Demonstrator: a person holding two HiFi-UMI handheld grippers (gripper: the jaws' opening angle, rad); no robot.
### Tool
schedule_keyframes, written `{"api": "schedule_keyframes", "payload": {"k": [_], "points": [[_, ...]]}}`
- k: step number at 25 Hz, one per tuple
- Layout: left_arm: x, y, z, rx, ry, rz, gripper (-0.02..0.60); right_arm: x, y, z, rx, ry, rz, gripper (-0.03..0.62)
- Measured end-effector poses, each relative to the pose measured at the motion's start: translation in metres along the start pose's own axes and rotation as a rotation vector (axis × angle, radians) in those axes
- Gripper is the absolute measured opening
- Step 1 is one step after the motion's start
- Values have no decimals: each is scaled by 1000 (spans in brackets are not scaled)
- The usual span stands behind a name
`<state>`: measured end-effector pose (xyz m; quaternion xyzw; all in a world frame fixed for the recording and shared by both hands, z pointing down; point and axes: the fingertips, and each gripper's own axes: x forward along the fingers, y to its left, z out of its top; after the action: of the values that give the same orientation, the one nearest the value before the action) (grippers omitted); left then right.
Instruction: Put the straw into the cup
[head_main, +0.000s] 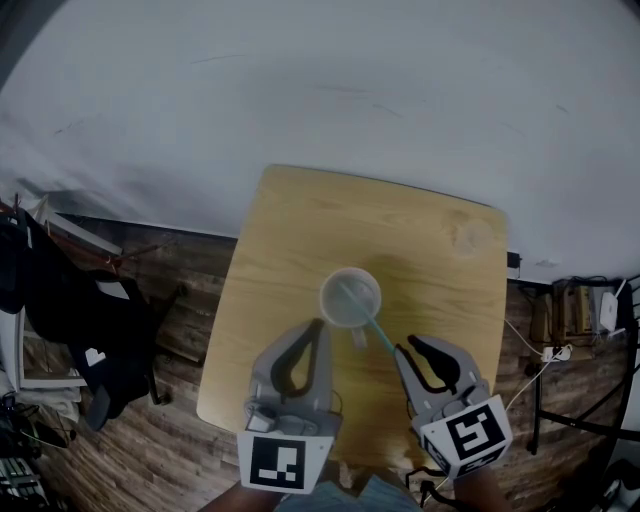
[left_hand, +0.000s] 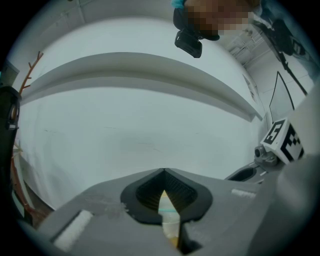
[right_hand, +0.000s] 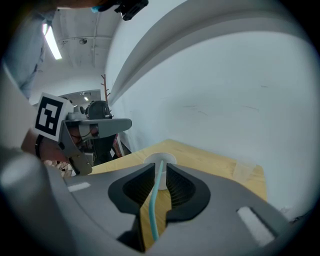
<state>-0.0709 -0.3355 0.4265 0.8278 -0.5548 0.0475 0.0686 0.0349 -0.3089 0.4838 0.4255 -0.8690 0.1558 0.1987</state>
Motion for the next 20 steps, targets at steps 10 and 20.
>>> {"api": "schedule_keyframes", "payload": {"k": [10,20], "points": [[-7,-6,7,1,-15,-7,17,-13,-2,10,-9,-28,-30,81],[-24,-15,19,12,-46,-8,17,-34,3,17,-28,-62,-55,81]]}}
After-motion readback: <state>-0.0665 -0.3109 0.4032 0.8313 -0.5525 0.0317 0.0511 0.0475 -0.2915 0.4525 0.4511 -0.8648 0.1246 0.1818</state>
